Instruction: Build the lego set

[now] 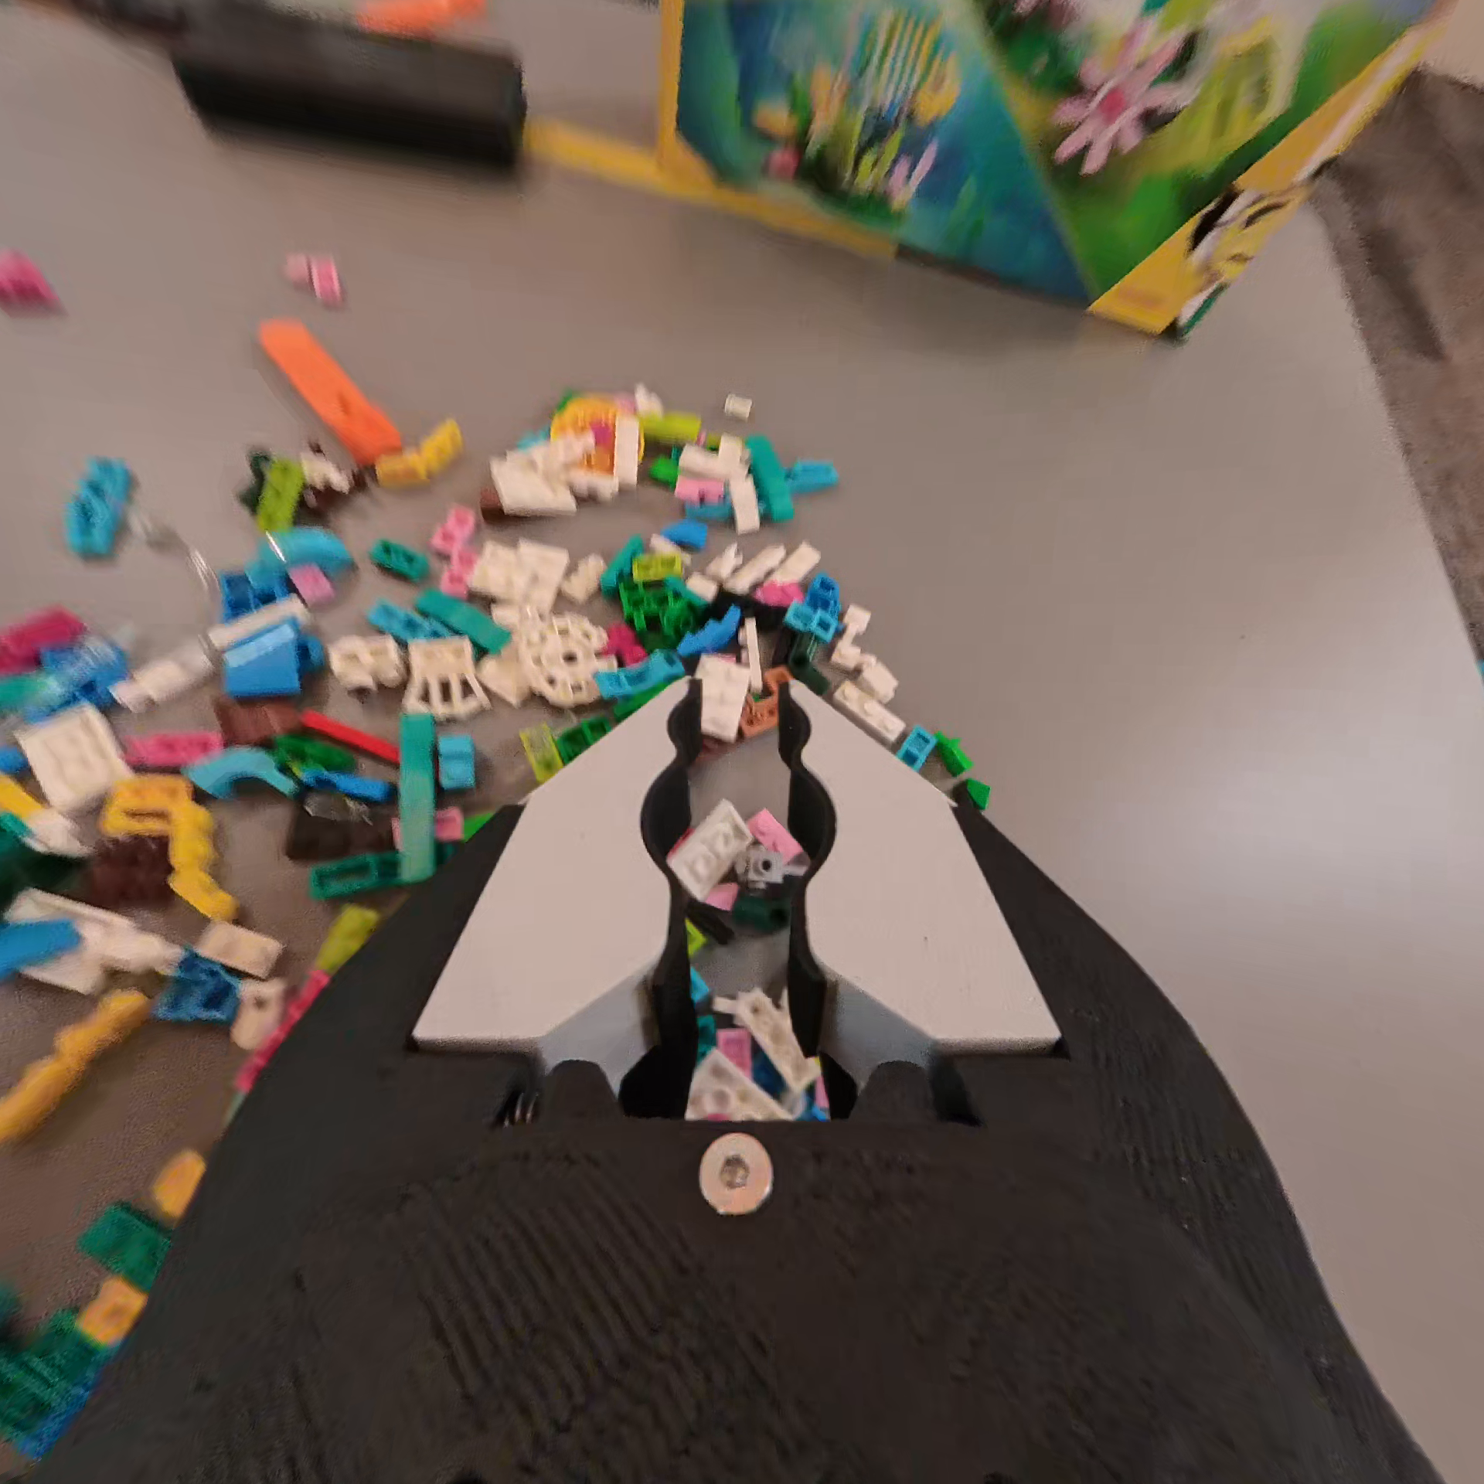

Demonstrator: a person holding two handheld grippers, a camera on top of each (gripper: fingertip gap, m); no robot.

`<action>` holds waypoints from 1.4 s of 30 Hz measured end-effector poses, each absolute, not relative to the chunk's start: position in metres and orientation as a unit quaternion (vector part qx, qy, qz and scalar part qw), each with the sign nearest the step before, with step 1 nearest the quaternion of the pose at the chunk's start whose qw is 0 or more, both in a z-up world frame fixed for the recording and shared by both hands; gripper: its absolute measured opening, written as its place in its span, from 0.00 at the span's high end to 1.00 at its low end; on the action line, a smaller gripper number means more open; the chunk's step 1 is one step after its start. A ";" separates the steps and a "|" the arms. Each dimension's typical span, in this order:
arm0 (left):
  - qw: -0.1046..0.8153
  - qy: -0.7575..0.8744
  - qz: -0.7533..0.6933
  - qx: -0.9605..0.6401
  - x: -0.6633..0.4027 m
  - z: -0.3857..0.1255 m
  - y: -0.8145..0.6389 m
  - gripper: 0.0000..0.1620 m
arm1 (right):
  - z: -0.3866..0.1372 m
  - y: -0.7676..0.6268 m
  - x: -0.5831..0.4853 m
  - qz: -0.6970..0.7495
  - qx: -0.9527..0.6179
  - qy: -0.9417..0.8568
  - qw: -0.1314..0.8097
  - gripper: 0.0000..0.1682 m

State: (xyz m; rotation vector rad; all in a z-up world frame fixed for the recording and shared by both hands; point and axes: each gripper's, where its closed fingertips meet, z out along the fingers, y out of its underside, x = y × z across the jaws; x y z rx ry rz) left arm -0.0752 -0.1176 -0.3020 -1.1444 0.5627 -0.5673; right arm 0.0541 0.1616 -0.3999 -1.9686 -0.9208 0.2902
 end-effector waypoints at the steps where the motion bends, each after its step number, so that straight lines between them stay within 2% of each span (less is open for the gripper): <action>1: 0.765 0.257 -0.264 -0.529 -0.075 -0.303 -0.116 0.79 | -0.410 0.162 0.056 0.108 -0.799 -0.399 0.435 0.90; 5: 0.767 0.248 -0.255 -0.534 -0.076 -0.304 -0.108 0.80 | -0.432 0.160 0.060 0.138 -0.798 -0.448 0.378 0.88; 12: 0.767 0.243 -0.260 -0.534 -0.029 -0.303 -0.085 0.81 | -0.425 0.168 0.061 0.158 -0.773 -0.472 0.393 0.89; 17: 0.747 0.289 -0.291 -0.524 0.013 -0.308 -0.088 0.81 | -0.422 0.153 0.046 0.219 -0.746 -0.499 0.382 0.86; 22: 0.749 0.251 -0.317 -0.525 -0.001 -0.303 -0.083 0.81 | -0.429 0.154 0.045 0.169 -0.739 -0.526 0.386 0.86; 24: 0.742 0.240 -0.325 -0.535 -0.002 -0.305 -0.078 0.81 | -0.428 0.155 0.044 0.181 -0.742 -0.517 0.386 0.87; 29: 0.742 0.236 -0.332 -0.533 -0.005 -0.305 -0.080 0.81 | -0.427 0.154 0.045 0.185 -0.744 -0.513 0.385 0.97; 34: 0.739 0.233 -0.337 -0.535 -0.005 -0.305 -0.079 0.81 | -0.423 0.161 0.051 0.178 -0.749 -0.496 0.401 1.00; 37: 0.735 0.231 -0.345 -0.536 -0.006 -0.305 -0.079 0.82 | -0.421 0.154 0.052 0.204 -0.752 -0.493 0.388 0.91; 42: 0.731 0.219 -0.357 -0.538 -0.009 -0.305 -0.078 0.82 | -0.427 0.152 0.051 0.213 -0.755 -0.494 0.375 0.87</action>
